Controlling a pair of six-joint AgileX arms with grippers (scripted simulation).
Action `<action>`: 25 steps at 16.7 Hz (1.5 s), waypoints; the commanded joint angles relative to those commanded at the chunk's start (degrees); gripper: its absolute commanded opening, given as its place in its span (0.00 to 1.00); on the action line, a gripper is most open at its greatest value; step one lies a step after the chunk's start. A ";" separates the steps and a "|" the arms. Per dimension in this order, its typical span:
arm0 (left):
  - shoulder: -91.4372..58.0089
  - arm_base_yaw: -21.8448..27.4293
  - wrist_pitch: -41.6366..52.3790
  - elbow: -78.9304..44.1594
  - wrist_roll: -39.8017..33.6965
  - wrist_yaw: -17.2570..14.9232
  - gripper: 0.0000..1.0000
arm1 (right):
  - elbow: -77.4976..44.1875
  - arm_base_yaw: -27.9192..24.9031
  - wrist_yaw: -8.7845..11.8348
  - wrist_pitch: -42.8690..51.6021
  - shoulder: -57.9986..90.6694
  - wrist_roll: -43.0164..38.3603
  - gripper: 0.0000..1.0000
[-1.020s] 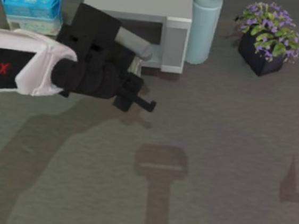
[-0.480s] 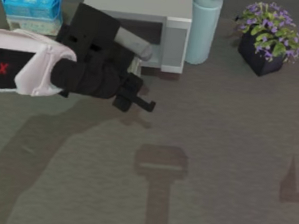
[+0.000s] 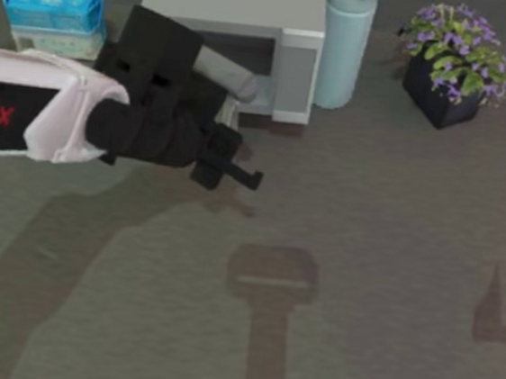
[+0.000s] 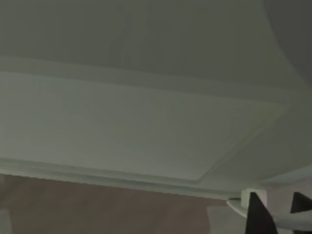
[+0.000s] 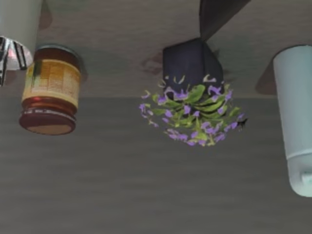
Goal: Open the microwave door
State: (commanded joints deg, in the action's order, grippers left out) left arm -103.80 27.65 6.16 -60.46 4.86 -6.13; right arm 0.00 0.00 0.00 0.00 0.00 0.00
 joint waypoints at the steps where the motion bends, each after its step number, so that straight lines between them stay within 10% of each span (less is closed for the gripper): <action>1: 0.00 0.00 0.00 0.00 0.00 0.00 0.00 | 0.00 0.00 0.00 0.00 0.00 0.00 1.00; 25: 1.52 -2.03 0.41 1.80 4.72 -3.95 0.00 | 0.00 0.00 0.00 0.00 0.00 0.00 1.00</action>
State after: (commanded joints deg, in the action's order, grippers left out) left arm -102.28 25.62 6.57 -58.66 9.58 -10.07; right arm 0.00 0.00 0.00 0.00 0.00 0.00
